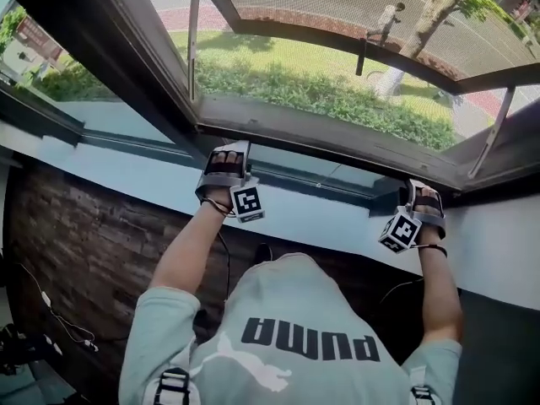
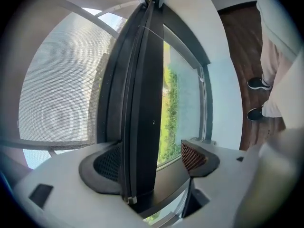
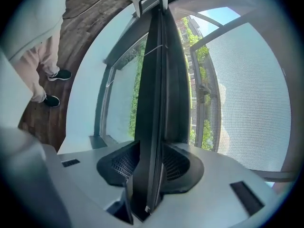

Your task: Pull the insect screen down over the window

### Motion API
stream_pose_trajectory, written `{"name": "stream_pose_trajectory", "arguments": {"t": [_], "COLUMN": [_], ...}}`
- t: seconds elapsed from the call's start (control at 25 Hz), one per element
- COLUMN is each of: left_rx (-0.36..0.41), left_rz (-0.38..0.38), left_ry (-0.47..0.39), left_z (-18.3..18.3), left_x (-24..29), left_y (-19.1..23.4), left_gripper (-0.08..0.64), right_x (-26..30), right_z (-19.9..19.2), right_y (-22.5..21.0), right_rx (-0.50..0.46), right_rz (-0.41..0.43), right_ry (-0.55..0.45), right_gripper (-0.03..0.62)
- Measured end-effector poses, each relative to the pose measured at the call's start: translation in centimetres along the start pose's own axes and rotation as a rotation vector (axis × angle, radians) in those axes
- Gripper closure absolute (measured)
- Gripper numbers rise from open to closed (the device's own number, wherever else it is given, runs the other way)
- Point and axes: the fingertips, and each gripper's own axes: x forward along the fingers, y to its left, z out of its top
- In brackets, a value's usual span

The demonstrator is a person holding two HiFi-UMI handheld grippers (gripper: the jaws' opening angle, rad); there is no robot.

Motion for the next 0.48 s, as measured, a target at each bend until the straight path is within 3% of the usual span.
{"name": "stream_pose_trajectory", "arguments": {"t": [0.16,0.24,0.48], "left_rx": [-0.064,-0.092,-0.078], "left_rz": [-0.020,-0.003,0.063], "left_ry": [-0.017,-0.021,0.033], "left_z": [0.7,0.7,-0.7], "left_x": [1.0,1.3,1.7], "left_y": [-0.5,-0.7,-0.5], "left_gripper": [0.185,0.215,0.213], "right_x": [0.9,1.3,1.9], "right_z": [0.0,0.7,2.0], "right_y": [-0.3,-1.1,-1.7], "right_rx": [0.017,0.012,0.028], "right_rz": [-0.071,-0.145,-0.294], "right_ry": [0.005,0.014,-0.024], "right_gripper": [0.446,0.448,0.462]}}
